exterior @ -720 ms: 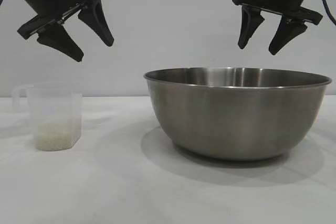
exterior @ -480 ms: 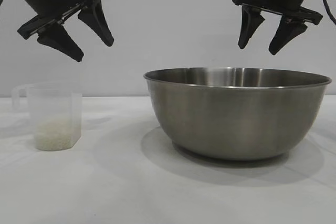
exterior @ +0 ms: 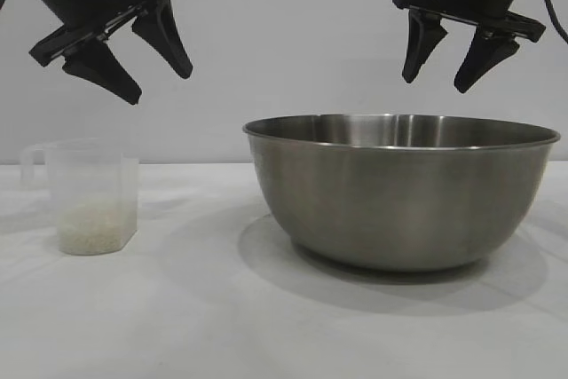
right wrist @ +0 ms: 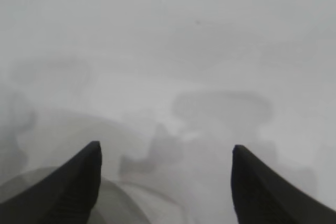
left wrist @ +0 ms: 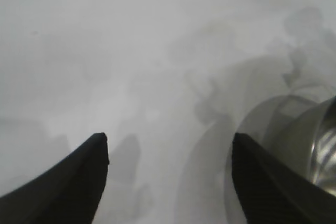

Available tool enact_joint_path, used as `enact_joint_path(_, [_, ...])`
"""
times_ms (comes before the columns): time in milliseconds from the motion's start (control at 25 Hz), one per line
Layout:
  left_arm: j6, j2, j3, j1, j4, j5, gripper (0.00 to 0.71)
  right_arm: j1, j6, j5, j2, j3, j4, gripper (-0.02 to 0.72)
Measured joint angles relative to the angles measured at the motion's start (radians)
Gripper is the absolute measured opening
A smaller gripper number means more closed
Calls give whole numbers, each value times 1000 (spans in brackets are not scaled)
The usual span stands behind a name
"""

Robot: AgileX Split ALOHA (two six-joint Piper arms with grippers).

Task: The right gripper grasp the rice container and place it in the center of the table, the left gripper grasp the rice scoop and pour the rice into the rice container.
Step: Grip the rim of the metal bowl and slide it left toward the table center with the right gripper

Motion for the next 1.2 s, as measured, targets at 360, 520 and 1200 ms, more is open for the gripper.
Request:
enact_joint_path(360, [2, 0, 0, 0, 0, 12, 437, -45, 0, 273, -4, -140, -15, 445])
enact_joint_path(520, [2, 0, 0, 0, 0, 14, 437, -60, 2, 438, -19, -152, -21, 445])
enact_joint_path(1200, [2, 0, 0, 0, 0, 14, 437, 15, 108, 470, -121, 110, -56, 445])
